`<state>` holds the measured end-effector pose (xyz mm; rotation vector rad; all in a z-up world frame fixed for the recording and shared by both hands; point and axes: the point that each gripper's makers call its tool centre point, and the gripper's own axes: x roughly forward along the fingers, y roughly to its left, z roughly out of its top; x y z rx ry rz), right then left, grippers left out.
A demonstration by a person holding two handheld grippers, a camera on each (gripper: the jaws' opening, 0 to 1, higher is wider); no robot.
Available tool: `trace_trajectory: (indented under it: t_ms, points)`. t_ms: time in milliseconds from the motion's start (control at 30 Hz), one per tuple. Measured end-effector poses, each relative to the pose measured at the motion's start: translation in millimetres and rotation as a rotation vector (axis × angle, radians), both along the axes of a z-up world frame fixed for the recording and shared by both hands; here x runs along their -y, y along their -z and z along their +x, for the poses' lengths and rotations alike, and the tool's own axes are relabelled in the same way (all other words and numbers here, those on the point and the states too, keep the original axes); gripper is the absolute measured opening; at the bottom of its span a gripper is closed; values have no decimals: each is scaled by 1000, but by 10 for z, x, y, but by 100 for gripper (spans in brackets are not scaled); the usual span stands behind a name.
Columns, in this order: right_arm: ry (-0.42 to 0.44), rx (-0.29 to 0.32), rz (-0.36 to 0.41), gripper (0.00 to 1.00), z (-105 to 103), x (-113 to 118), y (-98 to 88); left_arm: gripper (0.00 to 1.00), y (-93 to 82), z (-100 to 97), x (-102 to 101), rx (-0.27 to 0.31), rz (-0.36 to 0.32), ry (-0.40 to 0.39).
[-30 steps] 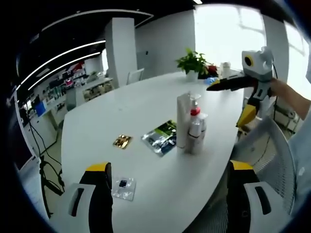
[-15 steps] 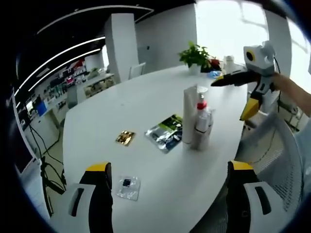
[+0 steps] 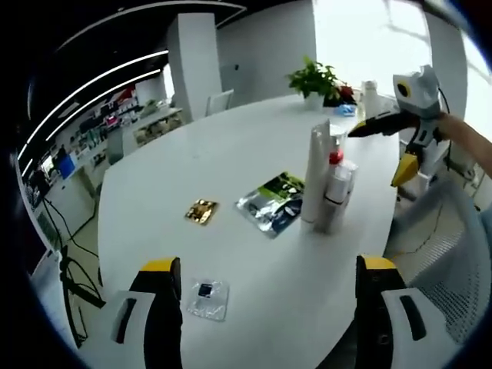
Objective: Arrange the skincare products in the storage area until every visible bottle or jar stands upright without overlapping.
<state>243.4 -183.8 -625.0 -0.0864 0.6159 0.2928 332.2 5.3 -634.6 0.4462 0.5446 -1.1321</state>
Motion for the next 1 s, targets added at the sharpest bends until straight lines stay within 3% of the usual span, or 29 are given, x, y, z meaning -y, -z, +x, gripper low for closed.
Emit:
trace_trajectory:
  t_ms: [333, 500, 600, 733, 800, 1000]
  points:
    - [56, -32, 42, 68, 73, 447, 163, 84, 266, 131, 177, -57, 35, 43]
    - [69, -38, 110, 51, 170, 584, 257, 76, 307, 202, 368, -84, 0, 68]
    - [78, -46, 110, 47, 235, 643, 331, 68, 370, 253, 430, -92, 11, 75]
    - [92, -62, 133, 41, 331, 683, 435, 45, 447, 266, 537, -155, 2, 93]
    - [104, -84, 197, 38, 373, 663, 503, 43, 513, 304, 602, -176, -1, 97]
    - [103, -94, 192, 31, 510, 731, 626, 42, 688, 428, 779, -240, -10, 85]
